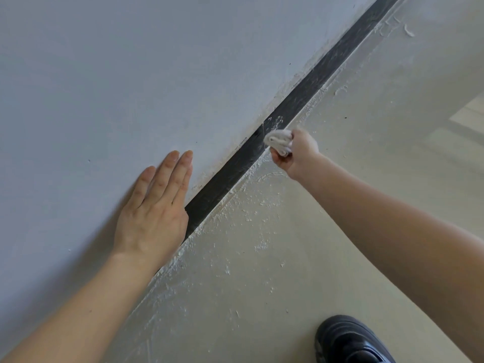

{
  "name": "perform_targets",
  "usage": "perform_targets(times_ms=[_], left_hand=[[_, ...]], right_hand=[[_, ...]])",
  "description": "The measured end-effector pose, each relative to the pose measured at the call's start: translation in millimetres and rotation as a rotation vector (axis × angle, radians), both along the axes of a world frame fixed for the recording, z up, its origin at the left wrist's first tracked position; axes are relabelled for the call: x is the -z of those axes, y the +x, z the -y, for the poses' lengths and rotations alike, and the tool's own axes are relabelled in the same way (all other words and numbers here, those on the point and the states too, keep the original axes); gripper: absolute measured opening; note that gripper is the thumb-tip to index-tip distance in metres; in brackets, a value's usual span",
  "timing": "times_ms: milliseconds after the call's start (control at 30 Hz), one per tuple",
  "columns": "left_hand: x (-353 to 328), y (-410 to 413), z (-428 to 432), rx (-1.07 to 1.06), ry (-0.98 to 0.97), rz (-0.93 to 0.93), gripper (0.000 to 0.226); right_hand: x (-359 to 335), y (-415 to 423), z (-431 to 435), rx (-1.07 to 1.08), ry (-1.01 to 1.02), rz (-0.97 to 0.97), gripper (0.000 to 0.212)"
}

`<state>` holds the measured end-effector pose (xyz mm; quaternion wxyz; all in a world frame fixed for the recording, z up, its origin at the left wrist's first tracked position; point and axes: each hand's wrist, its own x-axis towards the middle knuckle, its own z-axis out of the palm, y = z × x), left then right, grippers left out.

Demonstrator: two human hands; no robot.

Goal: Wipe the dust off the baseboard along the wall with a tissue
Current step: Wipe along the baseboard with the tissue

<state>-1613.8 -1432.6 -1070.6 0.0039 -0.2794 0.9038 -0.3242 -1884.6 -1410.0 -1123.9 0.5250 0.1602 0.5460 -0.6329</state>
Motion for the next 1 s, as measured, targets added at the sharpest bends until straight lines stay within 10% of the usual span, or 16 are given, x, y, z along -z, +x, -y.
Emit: perform_targets(times_ms=[400,1000], left_hand=[[-28,-114,45,0.206,-0.247,0.252,0.064],[-28,-138,62,0.219,-0.337,0.408,0.069]], right_hand=[[28,80,-23,-0.581,0.056,0.228,0.021],[37,-65,24,0.140,-0.004,0.091,0.027]])
